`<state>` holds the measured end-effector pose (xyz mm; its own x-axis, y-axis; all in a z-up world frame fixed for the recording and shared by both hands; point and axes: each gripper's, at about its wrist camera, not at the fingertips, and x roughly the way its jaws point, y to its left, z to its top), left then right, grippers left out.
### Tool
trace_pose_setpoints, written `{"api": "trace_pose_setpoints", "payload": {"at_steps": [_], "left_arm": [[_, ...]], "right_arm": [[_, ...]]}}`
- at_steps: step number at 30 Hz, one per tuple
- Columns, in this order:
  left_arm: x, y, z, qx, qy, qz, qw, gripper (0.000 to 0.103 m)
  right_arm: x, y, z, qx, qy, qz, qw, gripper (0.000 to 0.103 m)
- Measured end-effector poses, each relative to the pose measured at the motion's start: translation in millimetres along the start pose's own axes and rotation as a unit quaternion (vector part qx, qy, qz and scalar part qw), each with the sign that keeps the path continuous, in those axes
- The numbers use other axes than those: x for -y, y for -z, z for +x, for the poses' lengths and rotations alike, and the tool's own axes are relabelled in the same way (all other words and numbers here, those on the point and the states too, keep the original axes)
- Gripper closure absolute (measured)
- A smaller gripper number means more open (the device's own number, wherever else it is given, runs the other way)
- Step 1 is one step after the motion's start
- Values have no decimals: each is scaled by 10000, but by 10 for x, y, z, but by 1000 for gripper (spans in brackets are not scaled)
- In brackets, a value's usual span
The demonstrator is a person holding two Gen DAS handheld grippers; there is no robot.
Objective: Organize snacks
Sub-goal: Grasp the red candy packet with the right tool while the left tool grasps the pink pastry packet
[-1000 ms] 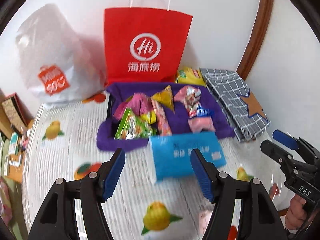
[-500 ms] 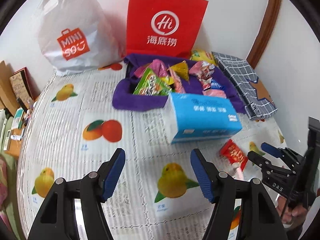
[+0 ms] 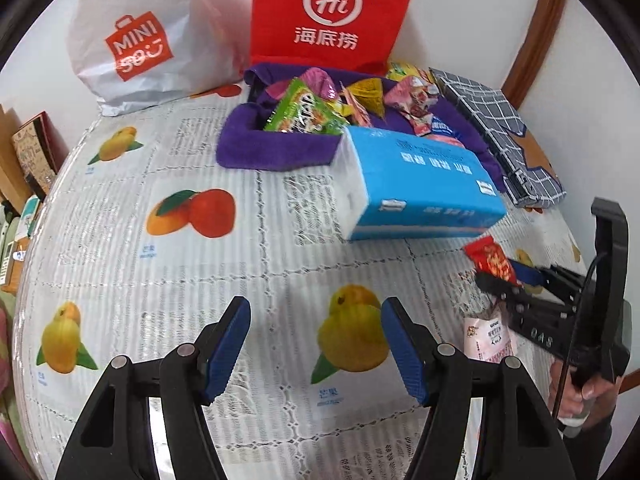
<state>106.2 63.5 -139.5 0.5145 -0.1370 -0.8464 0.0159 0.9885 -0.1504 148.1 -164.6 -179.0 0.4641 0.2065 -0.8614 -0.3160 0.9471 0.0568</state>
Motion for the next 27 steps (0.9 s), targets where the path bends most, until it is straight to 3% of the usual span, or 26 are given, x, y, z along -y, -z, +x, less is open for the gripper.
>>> {"api": "trace_pose_setpoints", "payload": {"at_steps": [11, 13, 19, 27], "left_arm": [[318, 221, 288, -443, 829, 112, 9955, 37], [385, 247, 285, -353, 836, 163, 9957, 35], [509, 270, 312, -441, 1550, 53, 9869, 25], [913, 267, 404, -458, 1428, 233, 9884, 15]], "right_arm": [[558, 172, -372, 456, 171, 679, 9965, 61], [644, 221, -435, 525, 250, 768, 9953, 61], [867, 380, -559, 642, 292, 1007, 9924, 61], [941, 517, -534, 584, 248, 1096, 9920, 61]]}}
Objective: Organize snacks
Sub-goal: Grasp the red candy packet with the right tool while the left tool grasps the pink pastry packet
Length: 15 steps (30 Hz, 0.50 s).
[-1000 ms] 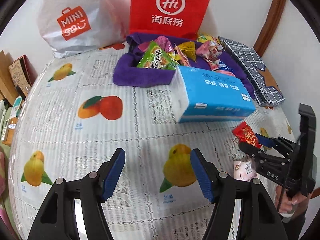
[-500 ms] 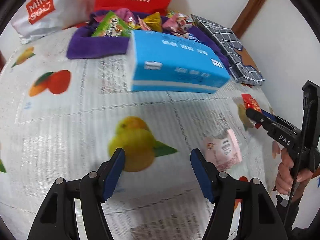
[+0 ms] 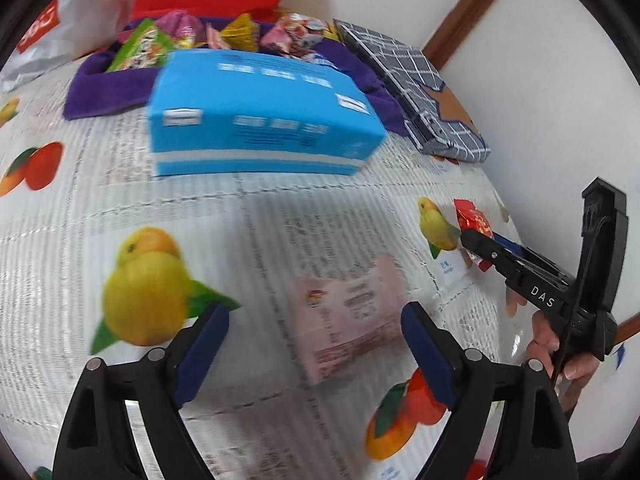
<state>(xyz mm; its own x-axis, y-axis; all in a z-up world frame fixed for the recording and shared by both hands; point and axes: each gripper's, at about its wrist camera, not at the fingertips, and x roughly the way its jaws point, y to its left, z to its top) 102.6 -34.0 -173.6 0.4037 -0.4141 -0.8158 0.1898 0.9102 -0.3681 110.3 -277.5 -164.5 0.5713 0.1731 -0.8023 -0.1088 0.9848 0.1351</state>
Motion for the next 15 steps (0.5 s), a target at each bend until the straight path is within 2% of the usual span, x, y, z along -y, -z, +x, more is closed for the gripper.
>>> {"api": "trace_pose_setpoints", "payload": {"at_steps": [5, 10, 15], "left_arm": [[236, 5, 108, 33, -377, 77, 9993, 12], [360, -10, 191, 174, -883, -178, 9958, 10], [527, 24, 311, 308, -1558, 155, 9872, 12]], "right_arm": [[117, 32, -102, 71, 105, 37, 9999, 61], [242, 41, -211, 117, 177, 129, 9997, 61], [235, 57, -260, 150, 126, 97, 9998, 61]]}}
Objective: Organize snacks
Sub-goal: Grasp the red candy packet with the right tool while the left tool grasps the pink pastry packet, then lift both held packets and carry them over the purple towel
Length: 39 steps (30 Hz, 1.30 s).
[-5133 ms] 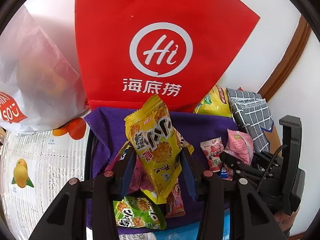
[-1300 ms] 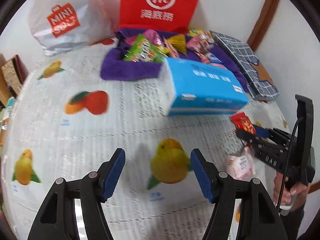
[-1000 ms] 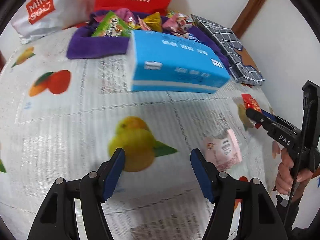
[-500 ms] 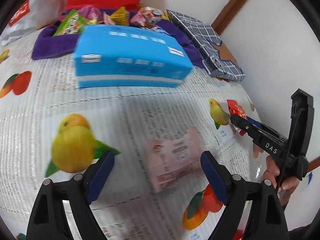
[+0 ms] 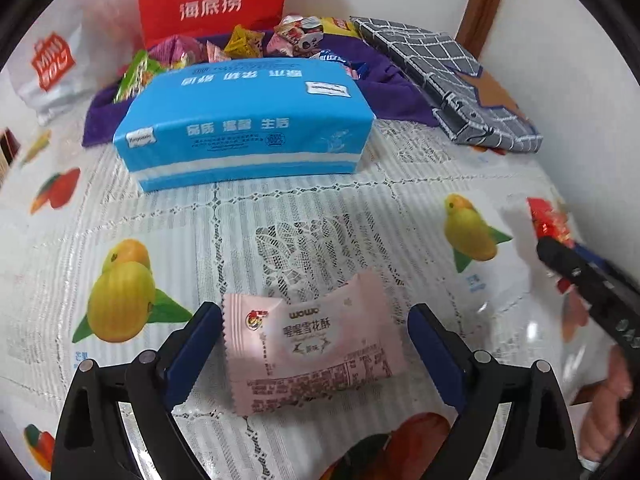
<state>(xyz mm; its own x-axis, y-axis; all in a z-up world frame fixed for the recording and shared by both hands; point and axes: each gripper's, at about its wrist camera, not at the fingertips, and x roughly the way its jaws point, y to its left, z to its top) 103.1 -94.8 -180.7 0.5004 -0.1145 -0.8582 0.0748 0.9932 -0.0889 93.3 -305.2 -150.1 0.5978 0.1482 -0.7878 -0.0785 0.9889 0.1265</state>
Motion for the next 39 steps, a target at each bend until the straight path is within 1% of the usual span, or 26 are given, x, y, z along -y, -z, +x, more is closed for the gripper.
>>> {"api": "trace_pose_setpoints", "payload": {"at_steps": [1, 2, 3, 4, 5, 7, 8, 10, 14, 17, 21, 27, 33, 39], "left_arm": [[10, 6, 5, 80, -110, 55, 9999, 20], [17, 11, 6, 153, -187, 136, 9996, 25], [11, 11, -4, 186, -176, 195, 9995, 27], [-12, 9, -20, 223, -130, 239, 9994, 37], [-55, 7, -41, 261, -109, 267, 9992, 42], [-151, 4, -71, 261, 49, 261, 9993, 46], [-211, 6, -96, 290, 39, 248, 9993, 47], [-351, 13, -133, 346, -125, 190, 9991, 48], [-657, 13, -168, 356, -257, -7, 9990, 48], [-883, 17, -179, 394, -464, -110, 9981, 48], [-1062, 30, -177, 483, -503, -226, 9973, 47], [-1101, 42, -127, 656, -665, -189, 9954, 42], [-1095, 63, -130, 680, -677, -193, 9952, 39], [-1115, 55, -129, 688, -638, -217, 9954, 38]], "right_arm": [[-11, 5, -1, -8, -11, -4, 10000, 61], [-29, 13, 2, -20, -37, -13, 10000, 61], [-52, 21, 9, -33, -69, -27, 10000, 61], [-74, 27, 17, -43, -90, -34, 9999, 61], [-120, 36, 38, -70, -128, -56, 9999, 61], [-220, 52, 79, -113, -173, -169, 9996, 61], [-255, 57, 93, -120, -180, -191, 9996, 61], [-360, 69, 138, -153, -263, -236, 9993, 61], [-621, 80, 245, -221, -413, -488, 9977, 61], [-790, 57, 330, -237, -476, -604, 9968, 61], [-980, 9, 467, -260, -473, -725, 9959, 61], [-1159, -37, 607, -203, -305, -847, 9957, 61], [-1247, 17, 635, -17, -37, -1060, 9944, 61], [-1206, 3, 640, -33, -136, -975, 9951, 60]]}}
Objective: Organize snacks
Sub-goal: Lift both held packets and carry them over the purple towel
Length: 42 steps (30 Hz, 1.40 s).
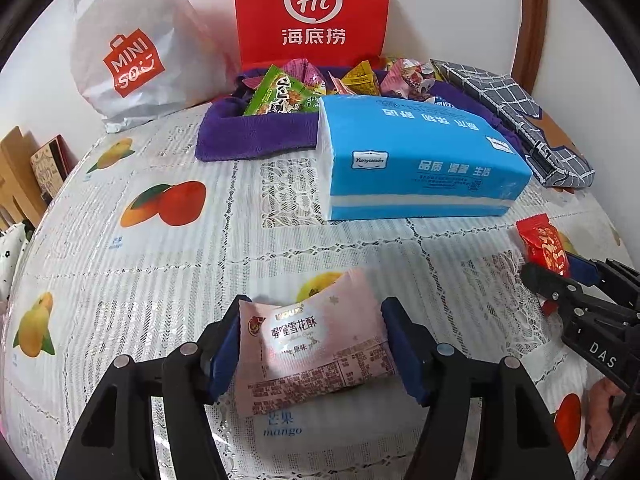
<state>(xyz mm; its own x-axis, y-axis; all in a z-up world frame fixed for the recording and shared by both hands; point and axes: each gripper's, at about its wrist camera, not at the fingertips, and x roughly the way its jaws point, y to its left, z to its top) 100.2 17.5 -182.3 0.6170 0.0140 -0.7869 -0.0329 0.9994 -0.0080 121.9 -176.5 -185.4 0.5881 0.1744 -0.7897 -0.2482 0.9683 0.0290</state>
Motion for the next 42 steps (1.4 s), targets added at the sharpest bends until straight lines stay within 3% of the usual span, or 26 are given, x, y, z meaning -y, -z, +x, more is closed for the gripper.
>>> {"api": "trace_pose_setpoints", "payload": {"at_steps": [20, 29, 32, 42], "left_arm": [[-6, -1, -5, 6, 28, -32, 10000, 39], [-22, 24, -105, 11, 250, 0, 9997, 47], [-57, 26, -148, -54, 466, -75, 9989, 48], [-79, -59, -278, -34, 637, -104, 9979, 49]], "right_arm": [[-15, 5, 23, -2, -53, -6, 10000, 56], [9, 10, 13, 17, -111, 10, 9999, 57], [15, 9, 6, 20, -32, 53, 10000, 59], [-41, -10, -243, 179, -168, 3, 9997, 61]]}}
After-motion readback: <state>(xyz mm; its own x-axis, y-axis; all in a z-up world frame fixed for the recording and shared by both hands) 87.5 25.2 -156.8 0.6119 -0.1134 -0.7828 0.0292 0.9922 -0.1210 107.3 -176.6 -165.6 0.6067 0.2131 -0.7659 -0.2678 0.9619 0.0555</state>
